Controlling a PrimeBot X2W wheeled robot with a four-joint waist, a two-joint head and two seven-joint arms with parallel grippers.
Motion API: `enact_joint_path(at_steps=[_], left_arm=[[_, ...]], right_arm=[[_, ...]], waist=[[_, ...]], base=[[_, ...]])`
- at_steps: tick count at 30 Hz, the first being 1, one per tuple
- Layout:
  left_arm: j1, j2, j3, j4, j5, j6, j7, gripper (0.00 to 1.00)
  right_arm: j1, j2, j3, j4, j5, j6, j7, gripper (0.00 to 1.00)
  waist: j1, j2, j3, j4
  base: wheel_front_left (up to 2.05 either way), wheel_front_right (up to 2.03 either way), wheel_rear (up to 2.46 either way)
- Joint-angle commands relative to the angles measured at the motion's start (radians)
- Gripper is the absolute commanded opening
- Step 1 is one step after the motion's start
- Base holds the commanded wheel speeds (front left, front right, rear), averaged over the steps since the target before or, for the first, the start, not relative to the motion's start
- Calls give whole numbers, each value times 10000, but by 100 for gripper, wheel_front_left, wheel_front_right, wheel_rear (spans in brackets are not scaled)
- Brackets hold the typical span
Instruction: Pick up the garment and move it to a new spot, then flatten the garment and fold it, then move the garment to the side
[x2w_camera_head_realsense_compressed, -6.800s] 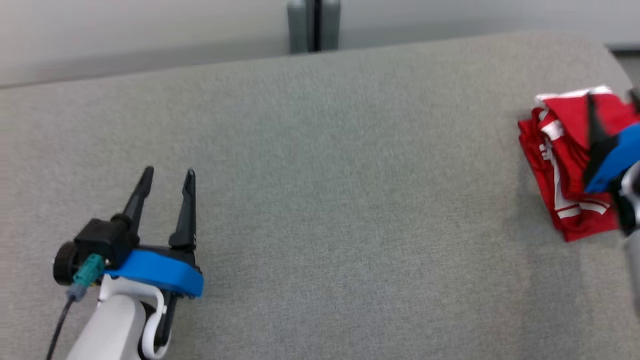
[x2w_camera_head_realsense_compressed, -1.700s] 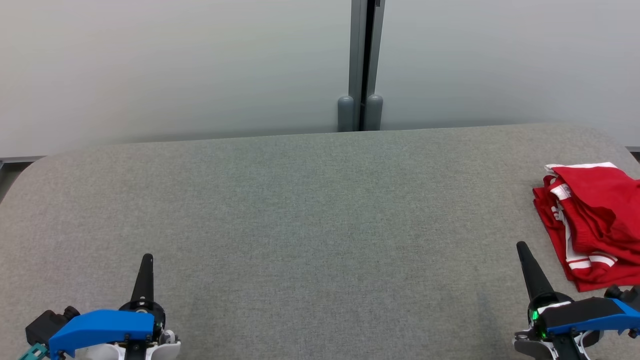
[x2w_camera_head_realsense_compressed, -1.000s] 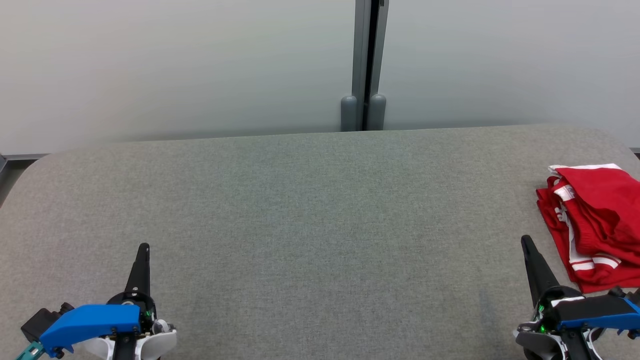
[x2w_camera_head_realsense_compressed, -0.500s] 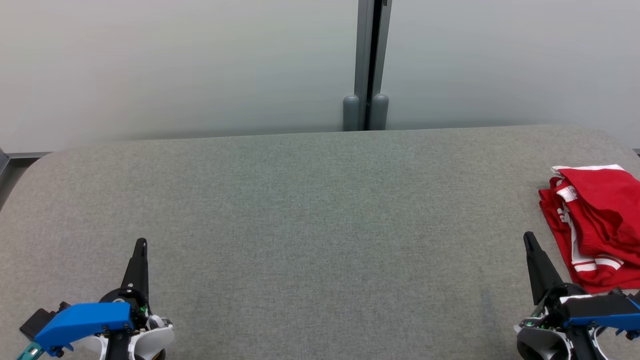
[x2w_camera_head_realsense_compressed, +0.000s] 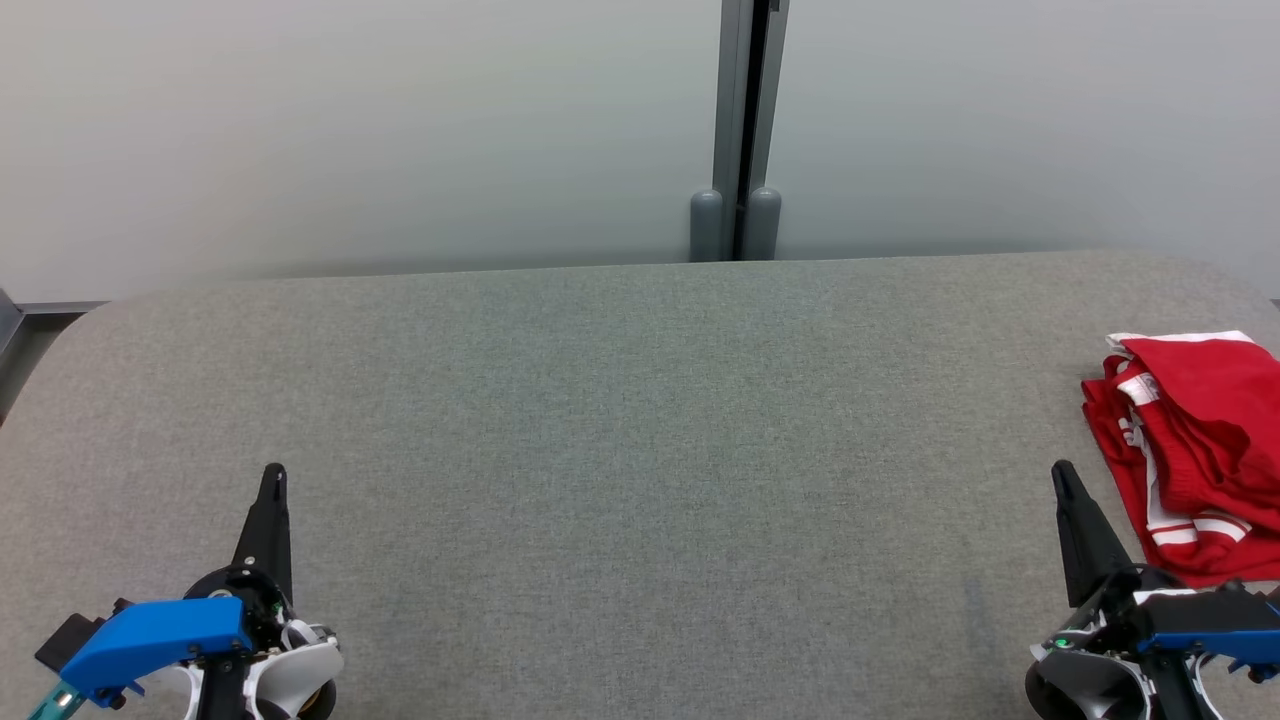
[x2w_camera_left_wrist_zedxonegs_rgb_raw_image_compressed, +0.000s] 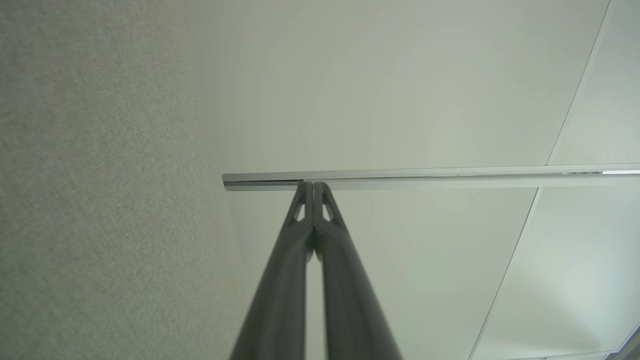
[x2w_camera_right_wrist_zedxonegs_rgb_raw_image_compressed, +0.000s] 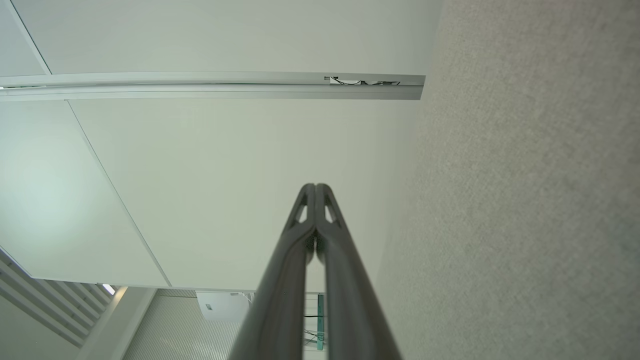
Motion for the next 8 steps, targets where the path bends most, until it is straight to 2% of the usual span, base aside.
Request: enact_joint_path(at_steps=[1,8], left_arm=[[-96,-29,25,-41,-28,-49,45,0],[-96,-27,24,-42,-29,-49,42,0]], right_arm=[[-145,-58,-27,-24,26,7,18,0],[-145,-58,-26,-24,26,7,17,0]], waist=[[0,0,0,0],[0,0,0,0]], base=[[0,0,0],[0,0,0]])
